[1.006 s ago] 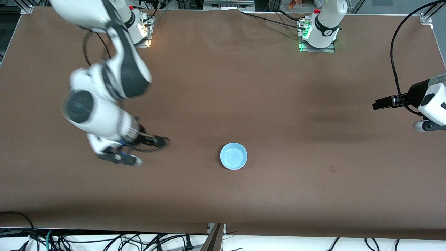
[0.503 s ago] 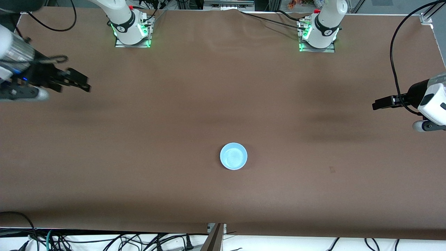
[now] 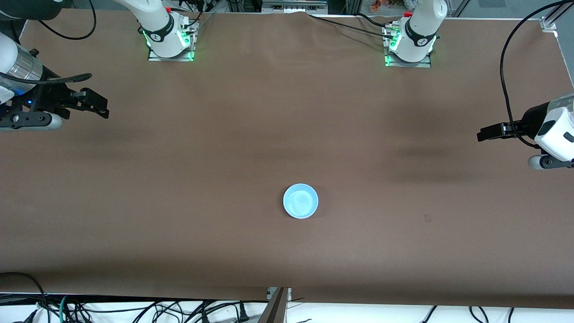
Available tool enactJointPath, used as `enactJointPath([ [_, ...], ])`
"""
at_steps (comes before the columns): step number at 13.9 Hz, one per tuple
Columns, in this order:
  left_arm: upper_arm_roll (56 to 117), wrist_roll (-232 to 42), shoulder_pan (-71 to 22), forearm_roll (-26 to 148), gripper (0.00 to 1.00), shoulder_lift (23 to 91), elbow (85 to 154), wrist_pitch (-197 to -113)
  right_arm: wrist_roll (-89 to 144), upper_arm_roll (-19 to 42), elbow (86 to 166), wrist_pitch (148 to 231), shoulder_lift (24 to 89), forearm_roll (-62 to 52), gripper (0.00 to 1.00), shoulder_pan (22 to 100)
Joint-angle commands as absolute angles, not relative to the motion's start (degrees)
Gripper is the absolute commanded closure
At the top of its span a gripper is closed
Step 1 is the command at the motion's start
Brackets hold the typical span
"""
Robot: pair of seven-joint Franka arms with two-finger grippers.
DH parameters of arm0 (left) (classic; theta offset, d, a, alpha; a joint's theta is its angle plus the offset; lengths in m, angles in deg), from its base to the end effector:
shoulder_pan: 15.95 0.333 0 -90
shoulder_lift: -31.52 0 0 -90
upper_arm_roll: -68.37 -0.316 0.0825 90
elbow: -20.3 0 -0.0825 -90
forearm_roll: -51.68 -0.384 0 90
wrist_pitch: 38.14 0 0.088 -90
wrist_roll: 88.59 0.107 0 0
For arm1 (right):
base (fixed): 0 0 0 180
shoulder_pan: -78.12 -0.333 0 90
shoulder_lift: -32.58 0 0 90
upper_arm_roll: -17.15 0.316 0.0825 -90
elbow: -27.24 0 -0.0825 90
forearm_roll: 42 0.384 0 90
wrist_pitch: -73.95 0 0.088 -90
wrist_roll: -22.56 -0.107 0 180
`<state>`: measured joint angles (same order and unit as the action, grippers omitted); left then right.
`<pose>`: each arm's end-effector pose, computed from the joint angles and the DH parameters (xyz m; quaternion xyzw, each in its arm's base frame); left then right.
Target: Stack pink and blue bowls on white bowl
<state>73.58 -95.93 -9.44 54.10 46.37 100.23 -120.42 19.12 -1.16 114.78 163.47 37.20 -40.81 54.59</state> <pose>0.6126 0.0157 0.5448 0.9908 0.0745 -0.1099 0.0271 0.5731 0.0620 0.6006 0.9997 0.0156 -0.0208 0.0039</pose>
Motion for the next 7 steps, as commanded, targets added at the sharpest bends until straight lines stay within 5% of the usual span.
enactJointPath([
  [1,73.64,-95.27,-10.05,53.00,0.00,46.82,99.22,-120.58,19.05,-1.13,112.94,162.63,37.50,-41.57,0.00,54.57],
  [7,73.64,-95.27,-10.50,52.91,0.00,46.82,99.22,-120.66,16.85,-1.22,113.11,162.01,37.59,-41.83,0.00,54.74],
])
